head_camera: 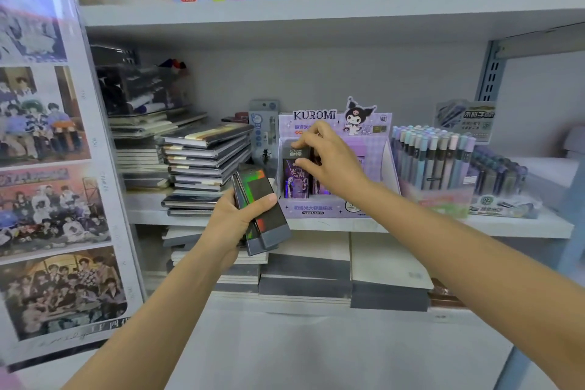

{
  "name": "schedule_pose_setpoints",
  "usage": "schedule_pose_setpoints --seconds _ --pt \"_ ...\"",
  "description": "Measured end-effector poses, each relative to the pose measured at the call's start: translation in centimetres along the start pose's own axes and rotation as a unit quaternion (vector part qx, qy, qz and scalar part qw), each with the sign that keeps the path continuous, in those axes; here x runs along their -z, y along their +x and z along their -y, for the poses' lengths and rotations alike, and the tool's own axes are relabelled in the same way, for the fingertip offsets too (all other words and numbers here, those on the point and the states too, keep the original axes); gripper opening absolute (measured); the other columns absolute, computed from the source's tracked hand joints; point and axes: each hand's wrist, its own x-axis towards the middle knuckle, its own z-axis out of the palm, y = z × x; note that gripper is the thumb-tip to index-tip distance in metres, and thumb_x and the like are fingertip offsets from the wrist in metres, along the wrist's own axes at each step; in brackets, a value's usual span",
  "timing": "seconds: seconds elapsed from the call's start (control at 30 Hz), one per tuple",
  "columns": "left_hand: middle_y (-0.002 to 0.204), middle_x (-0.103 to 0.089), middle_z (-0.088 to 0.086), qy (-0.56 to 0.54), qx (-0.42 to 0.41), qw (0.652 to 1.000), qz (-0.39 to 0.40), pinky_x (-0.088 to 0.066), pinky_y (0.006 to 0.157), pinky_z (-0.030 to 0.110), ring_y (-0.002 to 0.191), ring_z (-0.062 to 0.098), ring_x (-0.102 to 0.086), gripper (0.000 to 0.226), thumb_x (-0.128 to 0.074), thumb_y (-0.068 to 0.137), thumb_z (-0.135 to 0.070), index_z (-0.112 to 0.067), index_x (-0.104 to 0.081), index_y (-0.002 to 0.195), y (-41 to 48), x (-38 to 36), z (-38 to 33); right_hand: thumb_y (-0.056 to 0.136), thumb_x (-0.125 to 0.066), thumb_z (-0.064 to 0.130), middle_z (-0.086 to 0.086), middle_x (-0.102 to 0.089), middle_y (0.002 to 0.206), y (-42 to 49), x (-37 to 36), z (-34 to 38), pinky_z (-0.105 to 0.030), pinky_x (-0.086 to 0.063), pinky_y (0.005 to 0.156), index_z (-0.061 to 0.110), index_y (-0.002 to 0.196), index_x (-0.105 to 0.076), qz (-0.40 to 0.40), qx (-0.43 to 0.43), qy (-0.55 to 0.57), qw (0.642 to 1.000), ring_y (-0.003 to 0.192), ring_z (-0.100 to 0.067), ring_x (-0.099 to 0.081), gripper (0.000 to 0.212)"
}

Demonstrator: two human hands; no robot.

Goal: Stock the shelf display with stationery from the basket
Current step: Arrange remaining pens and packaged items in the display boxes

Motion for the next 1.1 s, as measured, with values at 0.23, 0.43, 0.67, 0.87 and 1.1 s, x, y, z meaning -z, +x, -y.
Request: schedule_pose_setpoints --seconds 0.23,0.43,0.67,0.87,1.1 --pt "0.087 -0.077 0.004 -0.021 -0.001 1.0 -0.015 -0.058 0.059 0.031 0.075 0.02 -0.074 0.051 -0.082 0.06 -0.026 -0.015 -0.064 0.107 -0.7 -1.1 -0.6 0.09 -0.067 0.021 -0.001 -0.048 0.112 -2.1 0.6 0.8 -0.028 -0.046 0.079 0.016 0.121 -0.059 -0.028 -0.023 0.091 0.995 0.091 -0.015 -0.051 0.033" --pt "0.092 -0.076 0.01 -0.011 -0.025 0.999 -0.025 -0.061 0.068 0.037 0.074 0.021 -0.073 0.031 -0.081 0.073 -0.02 -0.014 -0.066 0.1 -1.6 -3.5 -0.6 0.088 -0.069 0.033 0.0 -0.06 0.108 -7.1 1.0 2.2 -0.031 -0.057 0.079 0.022 0.117 -0.049 0.122 -0.173 0.338 0.917 0.09 -0.015 -0.068 0.037" --pt "0.096 -0.076 0.011 -0.052 0.032 0.998 -0.011 -0.061 0.064 0.039 0.084 0.028 -0.074 0.03 -0.074 0.081 -0.031 -0.014 -0.067 0.105 -3.0 -5.3 -1.1 0.089 -0.067 0.008 -0.002 -0.055 0.112 -9.5 2.8 2.0 -0.02 -0.053 0.073 0.019 0.119 -0.053 0.152 -0.196 0.449 0.859 0.085 -0.003 -0.064 0.035" --pt "0.084 -0.076 0.01 -0.065 0.084 0.993 -0.049 -0.058 0.053 0.036 0.07 0.025 -0.074 0.023 -0.075 0.082 -0.019 -0.011 -0.066 0.102 -3.4 -5.3 -1.7 0.085 -0.071 0.007 0.002 -0.055 0.138 -10.9 4.8 1.4 -0.029 -0.048 0.102 0.023 0.136 -0.053 0.212 -0.137 0.463 0.849 0.123 -0.011 -0.055 0.057" --pt "0.082 -0.075 0.011 -0.073 0.116 0.991 -0.011 -0.056 0.049 0.031 0.063 0.021 -0.072 0.023 -0.068 0.088 -0.03 -0.01 -0.068 0.099 -3.8 -6.0 -2.3 0.084 -0.072 0.006 0.0 -0.047 0.135 -10.6 5.4 2.2 -0.029 -0.048 0.1 0.015 0.125 -0.064 0.077 -0.064 0.315 0.944 0.124 -0.009 -0.049 0.043"
